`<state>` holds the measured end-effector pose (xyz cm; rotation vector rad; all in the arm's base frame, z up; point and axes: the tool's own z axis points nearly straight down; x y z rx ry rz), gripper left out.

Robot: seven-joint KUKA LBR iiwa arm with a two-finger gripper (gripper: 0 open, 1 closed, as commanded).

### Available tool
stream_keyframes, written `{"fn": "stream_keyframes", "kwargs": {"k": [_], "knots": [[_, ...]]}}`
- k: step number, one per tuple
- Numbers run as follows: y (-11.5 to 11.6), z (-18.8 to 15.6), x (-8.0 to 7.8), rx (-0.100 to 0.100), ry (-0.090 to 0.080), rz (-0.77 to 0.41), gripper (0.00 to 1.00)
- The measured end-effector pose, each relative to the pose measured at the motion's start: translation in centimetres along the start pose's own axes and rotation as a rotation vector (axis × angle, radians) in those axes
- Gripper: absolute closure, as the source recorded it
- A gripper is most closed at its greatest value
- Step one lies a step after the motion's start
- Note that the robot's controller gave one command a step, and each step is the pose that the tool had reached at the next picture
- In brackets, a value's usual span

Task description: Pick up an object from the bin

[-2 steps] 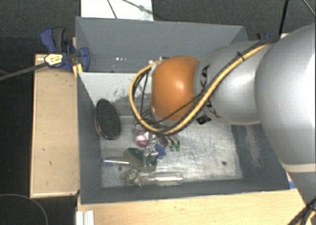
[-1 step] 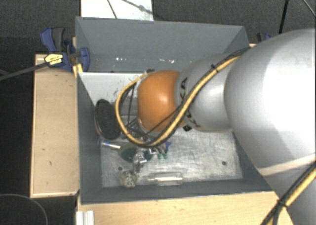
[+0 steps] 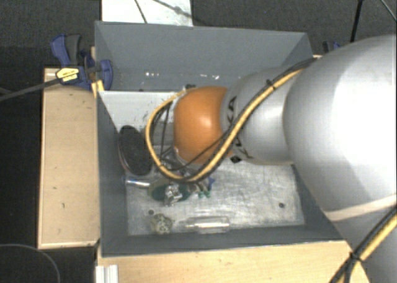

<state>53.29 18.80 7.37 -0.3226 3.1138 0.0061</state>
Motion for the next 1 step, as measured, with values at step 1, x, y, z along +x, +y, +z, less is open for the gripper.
{"fn": "stream_keyframes", "kwargs": {"k": [1], "knots": [[-6.13, -16.27, -0.46, 0.004, 0.001, -0.161, 1.00]]}}
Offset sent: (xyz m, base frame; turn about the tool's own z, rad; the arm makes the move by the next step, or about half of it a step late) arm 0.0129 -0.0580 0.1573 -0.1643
